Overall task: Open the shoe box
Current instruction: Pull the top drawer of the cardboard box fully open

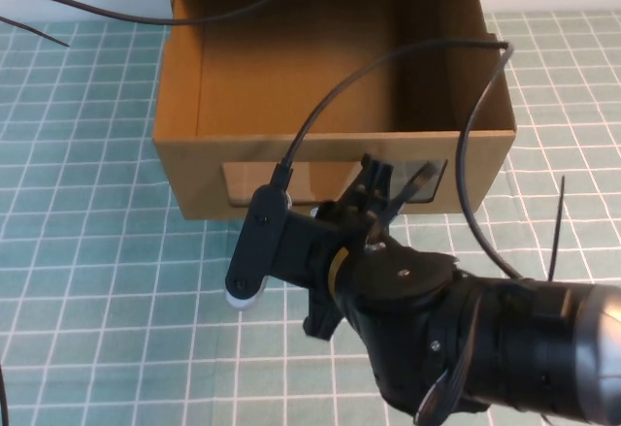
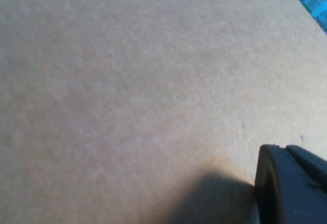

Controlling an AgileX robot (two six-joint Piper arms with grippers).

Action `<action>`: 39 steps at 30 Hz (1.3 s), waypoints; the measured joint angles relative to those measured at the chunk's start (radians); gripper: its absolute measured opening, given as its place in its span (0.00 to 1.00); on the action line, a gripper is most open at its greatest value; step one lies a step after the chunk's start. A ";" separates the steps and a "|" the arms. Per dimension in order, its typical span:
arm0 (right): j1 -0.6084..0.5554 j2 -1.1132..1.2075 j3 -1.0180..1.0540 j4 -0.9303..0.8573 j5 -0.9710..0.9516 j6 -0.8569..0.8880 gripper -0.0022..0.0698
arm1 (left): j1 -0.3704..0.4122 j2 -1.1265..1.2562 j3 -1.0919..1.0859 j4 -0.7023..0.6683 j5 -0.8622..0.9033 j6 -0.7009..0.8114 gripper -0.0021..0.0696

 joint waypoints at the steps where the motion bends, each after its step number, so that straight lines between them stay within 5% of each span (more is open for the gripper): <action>1: 0.000 -0.006 0.000 0.031 -0.008 -0.009 0.12 | 0.000 0.000 0.000 -0.002 0.000 0.002 0.02; 8: 0.000 -0.079 -0.006 0.067 -0.076 -0.020 0.38 | 0.000 0.000 0.000 -0.002 0.000 0.006 0.02; 17: 0.000 -0.242 -0.006 0.184 -0.188 -0.062 0.43 | 0.002 -0.076 -0.027 0.139 0.077 0.010 0.02; 21: 0.000 -0.343 -0.006 0.270 -0.207 -0.106 0.38 | 0.002 -0.169 -0.031 0.201 0.110 0.010 0.02; 28: 0.000 -0.528 -0.006 0.292 -0.170 -0.126 0.06 | 0.002 -0.384 -0.029 0.242 0.121 0.004 0.02; 39: 0.000 -0.802 -0.006 0.299 0.145 -0.208 0.02 | 0.002 -0.712 0.261 0.383 0.127 -0.018 0.02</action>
